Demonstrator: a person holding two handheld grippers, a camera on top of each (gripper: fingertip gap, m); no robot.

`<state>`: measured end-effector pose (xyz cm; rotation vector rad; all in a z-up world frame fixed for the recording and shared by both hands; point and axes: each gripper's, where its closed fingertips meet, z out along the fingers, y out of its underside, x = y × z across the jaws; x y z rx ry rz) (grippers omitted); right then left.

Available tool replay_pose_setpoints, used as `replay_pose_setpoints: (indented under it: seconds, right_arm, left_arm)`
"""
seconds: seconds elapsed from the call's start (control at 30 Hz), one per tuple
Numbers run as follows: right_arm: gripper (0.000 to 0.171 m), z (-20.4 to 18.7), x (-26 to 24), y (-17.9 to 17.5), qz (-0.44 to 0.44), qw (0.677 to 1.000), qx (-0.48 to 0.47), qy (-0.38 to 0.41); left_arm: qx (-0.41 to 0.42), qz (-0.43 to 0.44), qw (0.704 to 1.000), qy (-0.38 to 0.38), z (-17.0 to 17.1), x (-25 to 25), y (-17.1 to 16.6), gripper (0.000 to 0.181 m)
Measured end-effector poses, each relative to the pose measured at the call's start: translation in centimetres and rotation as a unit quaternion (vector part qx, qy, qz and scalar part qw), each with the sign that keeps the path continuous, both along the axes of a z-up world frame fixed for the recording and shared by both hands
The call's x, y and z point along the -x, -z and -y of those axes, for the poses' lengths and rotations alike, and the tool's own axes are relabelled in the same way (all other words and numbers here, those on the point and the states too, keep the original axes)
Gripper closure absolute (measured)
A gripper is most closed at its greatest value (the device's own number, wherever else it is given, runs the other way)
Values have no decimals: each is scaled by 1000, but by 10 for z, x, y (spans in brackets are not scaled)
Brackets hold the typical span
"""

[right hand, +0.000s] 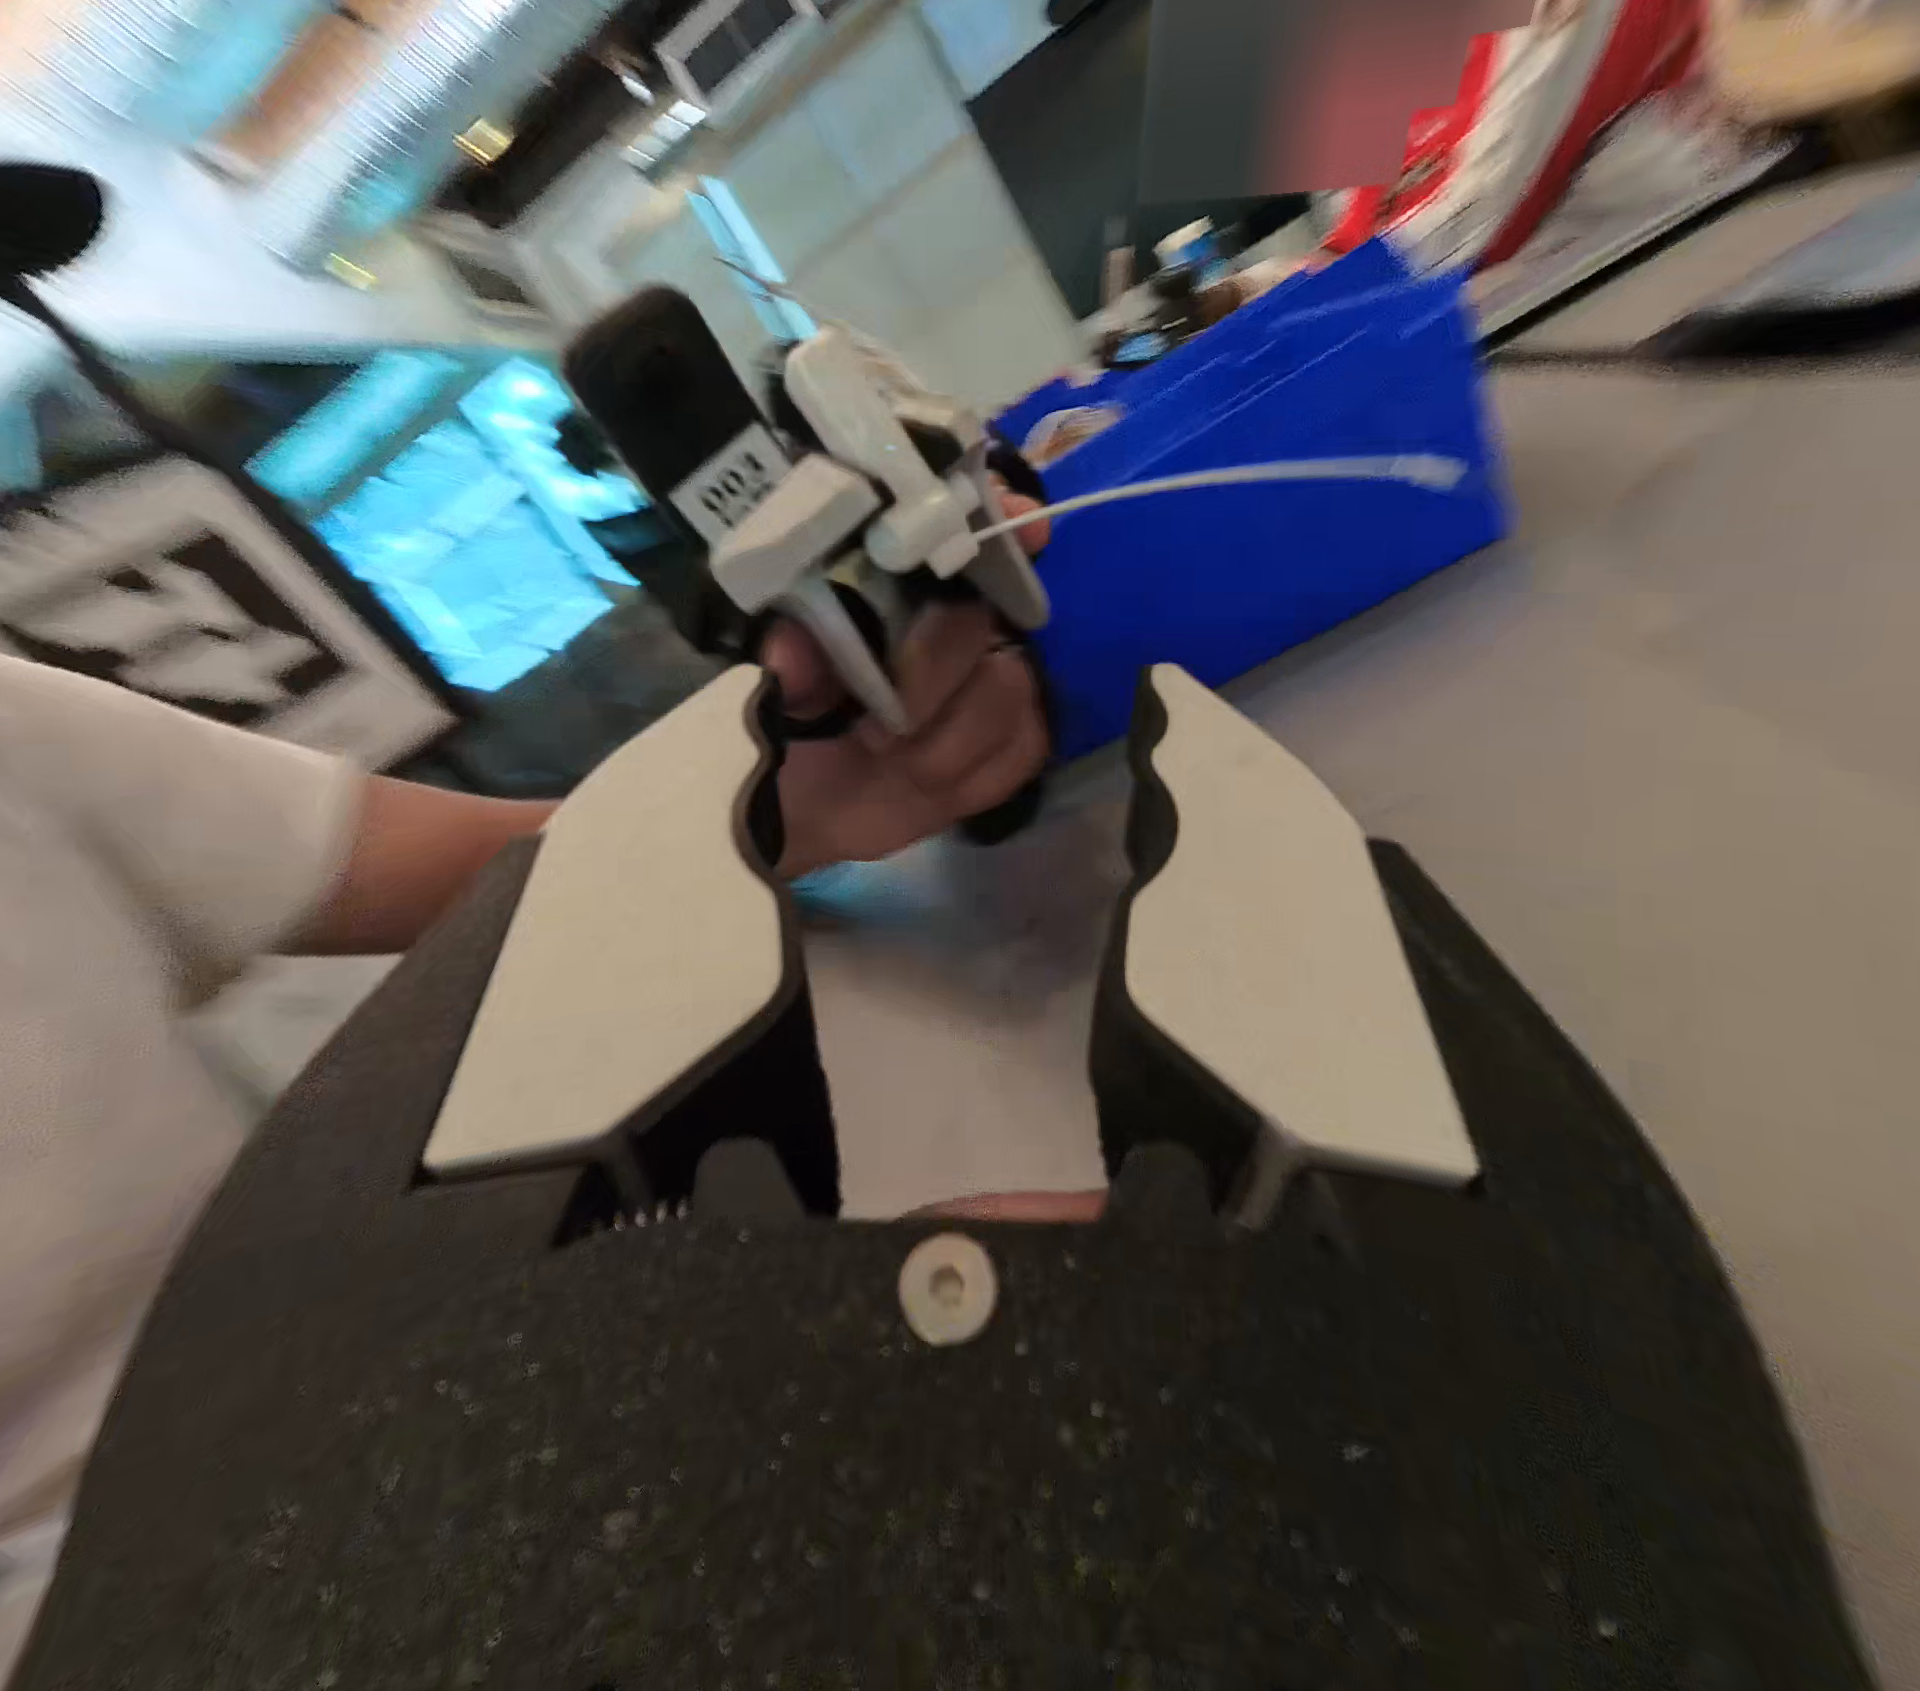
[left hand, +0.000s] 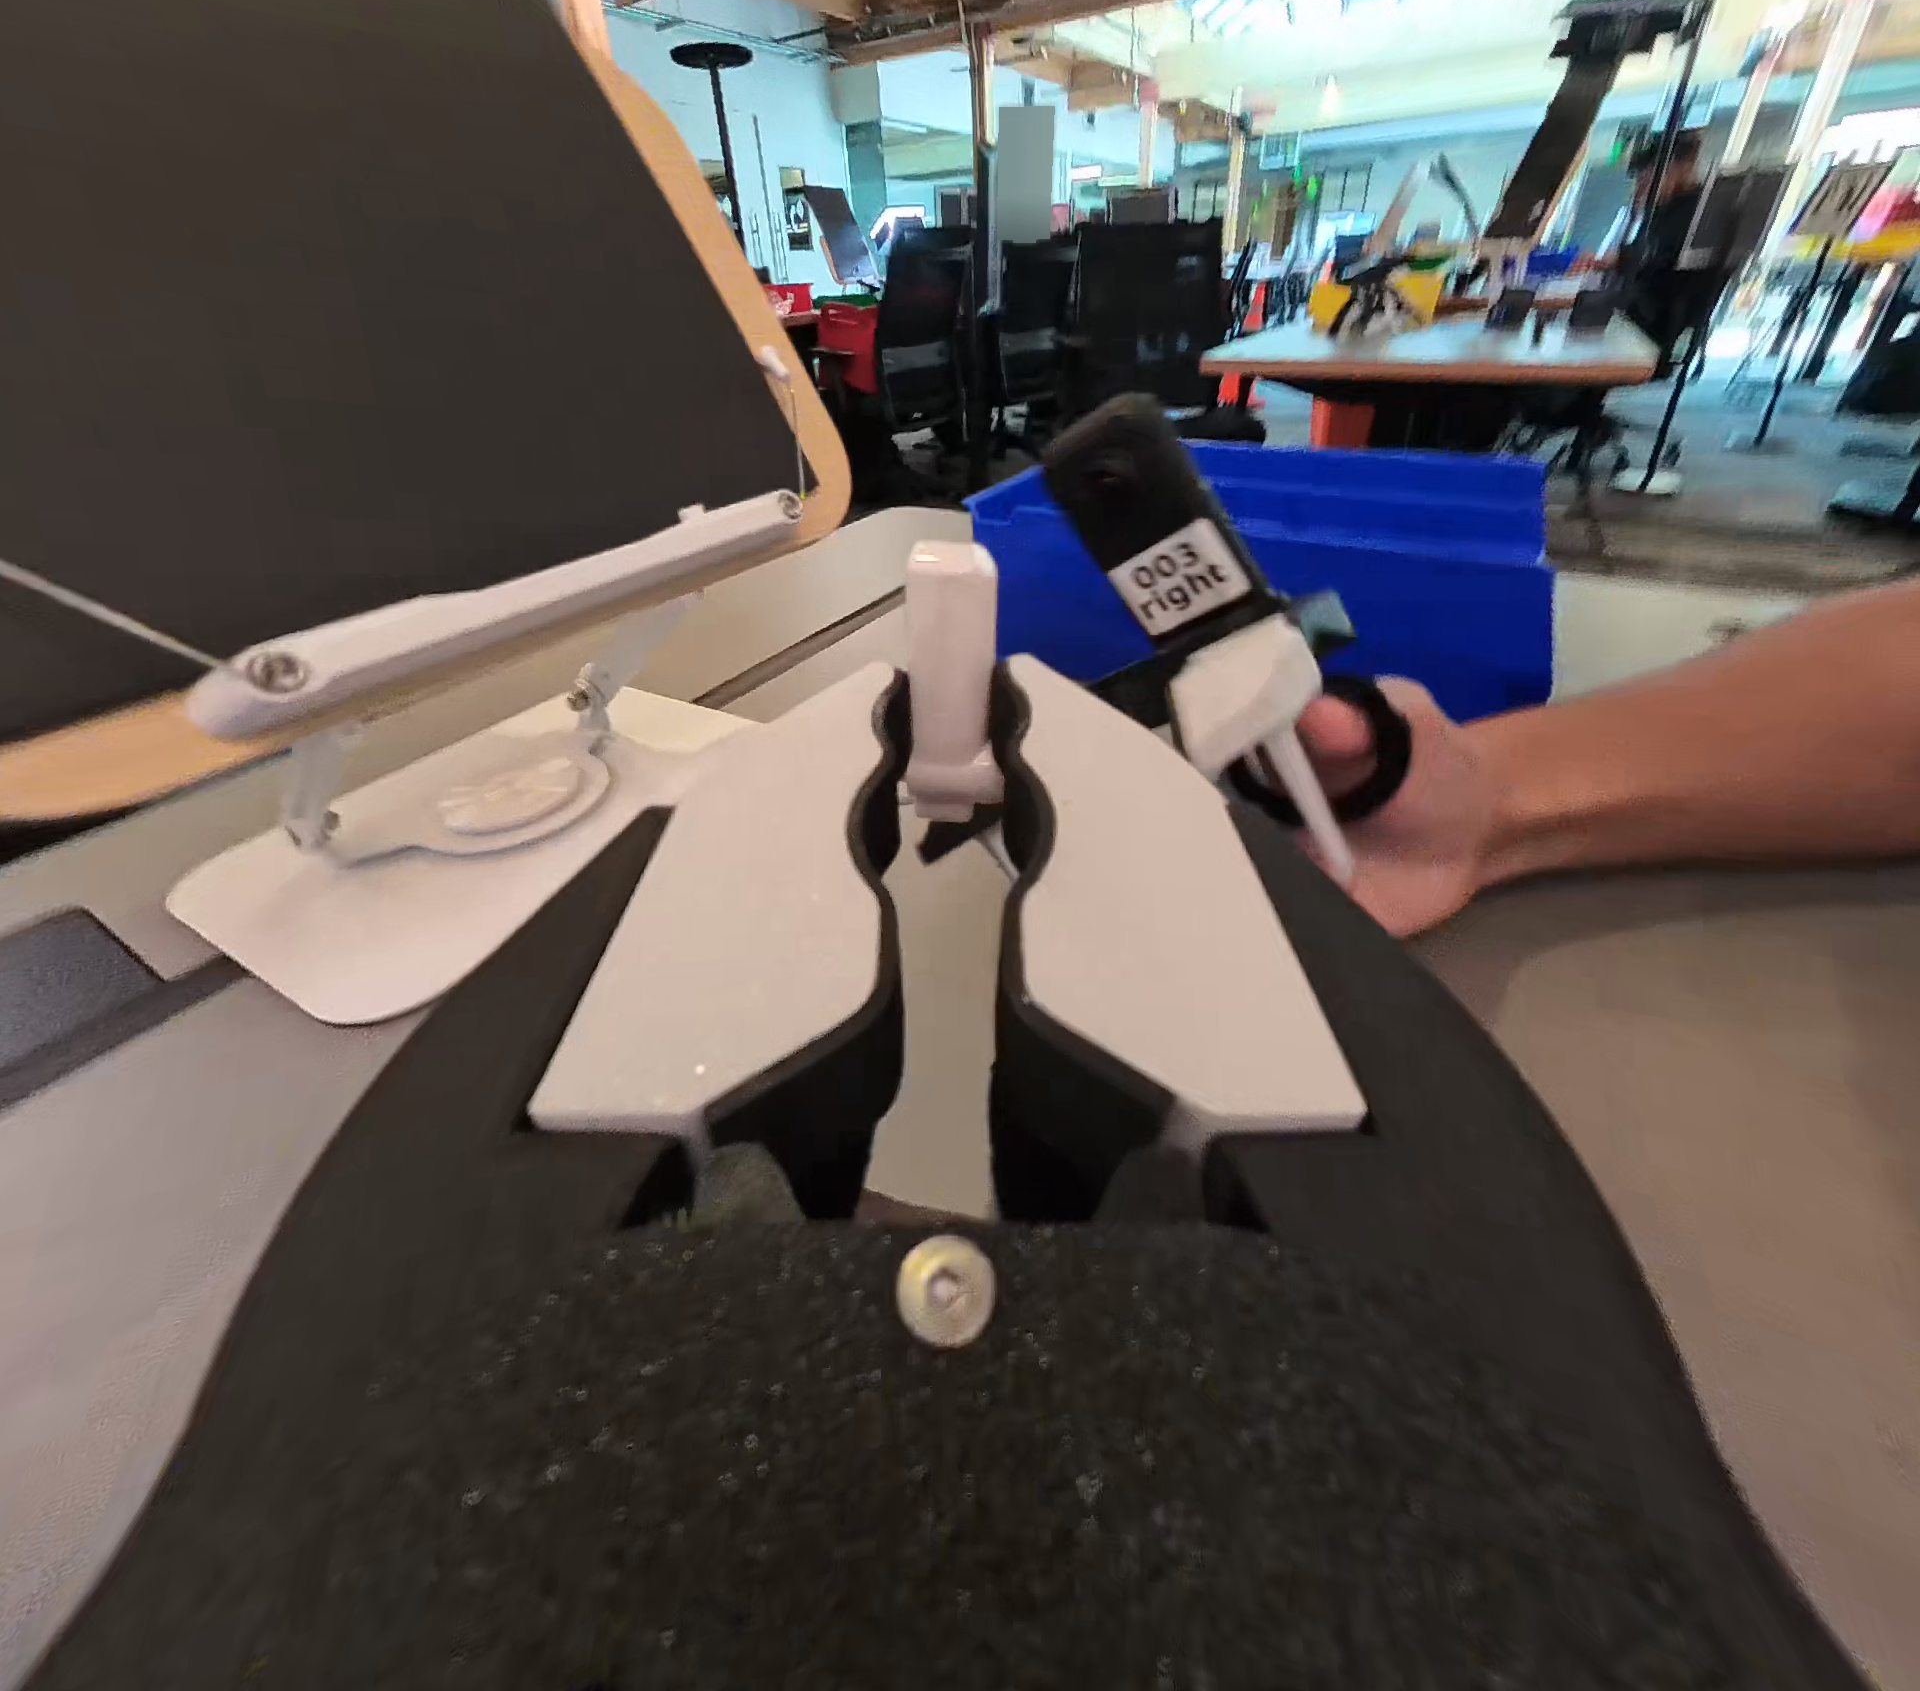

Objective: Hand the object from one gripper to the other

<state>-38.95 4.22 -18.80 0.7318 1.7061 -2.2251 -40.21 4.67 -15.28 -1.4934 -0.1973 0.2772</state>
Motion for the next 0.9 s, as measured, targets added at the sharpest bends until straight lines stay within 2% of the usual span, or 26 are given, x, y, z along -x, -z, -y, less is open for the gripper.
replay_pose_setpoints:
  seconds: [0.07, 0.13, 0.23, 0.3, 0.37, 0.4, 0.43, 0.5, 0.57, 0.67, 0.77, 0.8, 0.9]
  right_arm:
    - [98, -3, 10, 2, -102, 986, -78, 108]
    - [103, -6, 13, 0, -204, 947, -156, 194]
    - [113, -8, 11, -3, -325, 865, -257, 282]
    - [120, -14, 13, -11, -383, 796, -302, 357]
    - [137, -18, 7, -25, -452, 720, -316, 421]
    - [144, -16, 1, -30, -487, 689, -315, 434]
    - [145, -11, -5, -30, -512, 672, -320, 429]
    - [140, -2, -9, -24, -518, 670, -334, 413]
    - [133, 1, -7, -21, -506, 684, -337, 403]
    - [134, -1, -3, -22, -498, 687, -336, 408]
    - [142, -4, -4, -24, -511, 671, -335, 420]
    - [153, -8, -3, -26, -518, 657, -340, 430]
    - [158, -9, -4, -26, -516, 672, -342, 407]
  left_arm:
    - [-35, 56, 998, 8, 4, 5, -2, 167]
    - [-74, 125, 989, 22, 6, 10, -3, 167]
    - [-139, 237, 960, 54, 7, 14, -3, 167]
    - [-167, 301, 935, 80, 4, 12, -2, 167]
    - [-205, 368, 900, 115, 1, 7, -4, 167]
    - [-219, 390, 885, 126, -1, 5, -5, 167]
    - [-226, 404, 877, 129, -3, 3, -4, 167]
    - [-234, 414, 869, 138, -7, -1, -2, 167]
    - [-247, 423, 860, 146, -8, -3, -1, 167]
    - [-256, 431, 850, 160, -11, -6, -1, 167]
    - [-246, 433, 850, 173, -18, -15, 1, 167]
    - [-253, 433, 847, 174, -19, -16, 0, 167]
    - [-250, 424, 852, 178, -20, -18, -1, 167]
